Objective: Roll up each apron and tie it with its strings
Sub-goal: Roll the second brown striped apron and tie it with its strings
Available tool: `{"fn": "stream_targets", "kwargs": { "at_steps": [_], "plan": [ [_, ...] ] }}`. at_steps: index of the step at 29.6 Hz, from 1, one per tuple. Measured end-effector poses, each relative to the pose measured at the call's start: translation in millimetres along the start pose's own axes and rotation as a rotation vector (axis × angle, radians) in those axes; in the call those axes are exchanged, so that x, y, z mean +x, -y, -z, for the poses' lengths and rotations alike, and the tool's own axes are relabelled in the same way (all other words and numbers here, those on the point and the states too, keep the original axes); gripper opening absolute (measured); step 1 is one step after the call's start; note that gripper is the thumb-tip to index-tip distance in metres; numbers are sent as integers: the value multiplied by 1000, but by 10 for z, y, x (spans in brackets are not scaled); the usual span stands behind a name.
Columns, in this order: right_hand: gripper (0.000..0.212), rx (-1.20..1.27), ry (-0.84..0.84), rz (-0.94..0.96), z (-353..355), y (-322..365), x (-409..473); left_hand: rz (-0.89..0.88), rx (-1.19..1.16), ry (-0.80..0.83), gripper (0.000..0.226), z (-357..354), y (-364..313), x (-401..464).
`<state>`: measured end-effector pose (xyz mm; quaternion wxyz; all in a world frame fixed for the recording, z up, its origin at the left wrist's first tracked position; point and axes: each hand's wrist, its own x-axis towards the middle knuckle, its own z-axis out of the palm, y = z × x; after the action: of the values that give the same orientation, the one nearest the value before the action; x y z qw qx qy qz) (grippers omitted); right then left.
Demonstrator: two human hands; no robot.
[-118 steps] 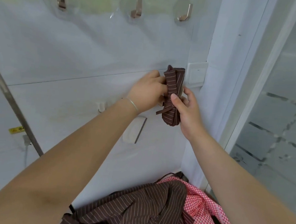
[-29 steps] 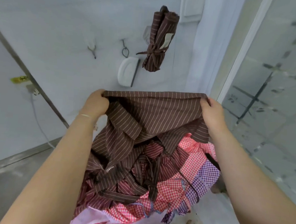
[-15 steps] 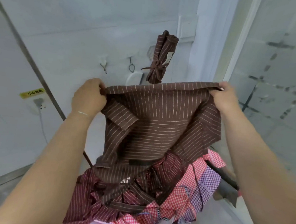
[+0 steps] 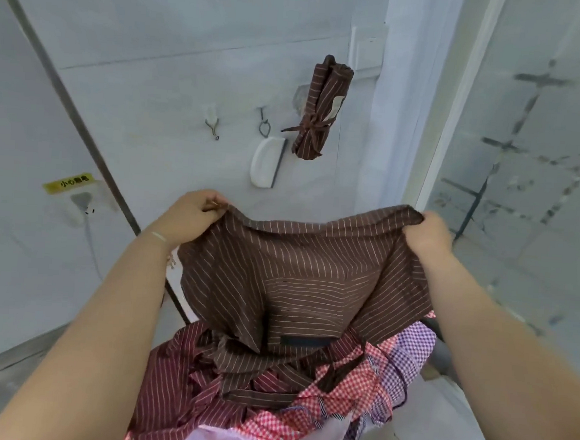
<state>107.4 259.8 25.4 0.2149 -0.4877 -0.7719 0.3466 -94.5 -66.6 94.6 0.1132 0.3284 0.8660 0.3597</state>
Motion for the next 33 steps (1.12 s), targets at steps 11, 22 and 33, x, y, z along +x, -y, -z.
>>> {"fn": "stream_targets", "kwargs": {
  "at_steps": [11, 22, 33],
  "plan": [
    [48, -268, -59, -2, -221, -270, -410, 59, -216, 373, 41, -327, -393, -151],
    [39, 578, -163, -511, -11, -420, -351, -69, -149, 724, 18, -290, -148, 36],
    [44, 358, 652, 322, -295, 429, -1169, -427, 86, 426, 15, -1054, -649, -43]
  ]
}}
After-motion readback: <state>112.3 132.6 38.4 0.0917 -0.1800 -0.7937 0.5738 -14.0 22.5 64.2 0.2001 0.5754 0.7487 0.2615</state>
